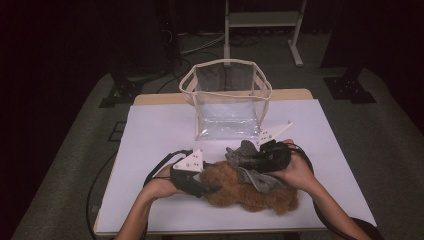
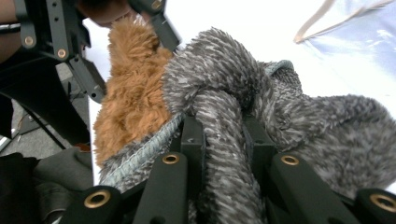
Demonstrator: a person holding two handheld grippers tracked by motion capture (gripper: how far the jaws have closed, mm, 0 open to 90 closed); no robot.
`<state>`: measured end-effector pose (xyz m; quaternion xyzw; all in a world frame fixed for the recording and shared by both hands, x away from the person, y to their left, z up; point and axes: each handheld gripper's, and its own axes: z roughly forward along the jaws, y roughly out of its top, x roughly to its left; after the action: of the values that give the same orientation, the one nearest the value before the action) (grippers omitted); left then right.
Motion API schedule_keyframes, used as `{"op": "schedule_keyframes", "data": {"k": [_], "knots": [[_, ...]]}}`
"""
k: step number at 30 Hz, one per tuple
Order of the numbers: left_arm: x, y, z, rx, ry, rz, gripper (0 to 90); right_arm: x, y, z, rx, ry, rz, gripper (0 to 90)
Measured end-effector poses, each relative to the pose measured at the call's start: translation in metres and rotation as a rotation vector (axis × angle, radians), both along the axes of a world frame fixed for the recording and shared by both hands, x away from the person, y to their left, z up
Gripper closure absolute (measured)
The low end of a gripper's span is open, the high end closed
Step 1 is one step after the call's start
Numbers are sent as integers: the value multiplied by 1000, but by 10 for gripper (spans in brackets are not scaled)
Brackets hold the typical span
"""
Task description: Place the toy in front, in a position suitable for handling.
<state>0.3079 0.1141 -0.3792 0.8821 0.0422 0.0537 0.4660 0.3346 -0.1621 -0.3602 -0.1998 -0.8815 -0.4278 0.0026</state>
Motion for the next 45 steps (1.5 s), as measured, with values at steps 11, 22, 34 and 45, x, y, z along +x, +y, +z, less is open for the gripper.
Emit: {"op": "schedule_keyframes", "data": {"k": [11, 22, 34, 45], "knots": [[0, -5, -7, -4, 24, -2, 381, -8, -18, 16, 42, -35, -14, 739], [-1, -6, -4, 14, 15, -13, 354, -15, -43, 7, 43, -13, -67, 736], [-1, -9, -7, 20, 9, -4, 350, -21, -47, 2, 67, -18, -76, 736], [0, -9, -4, 29, 9, 4, 327, -23, -58, 9, 80, -19, -81, 732]]}}
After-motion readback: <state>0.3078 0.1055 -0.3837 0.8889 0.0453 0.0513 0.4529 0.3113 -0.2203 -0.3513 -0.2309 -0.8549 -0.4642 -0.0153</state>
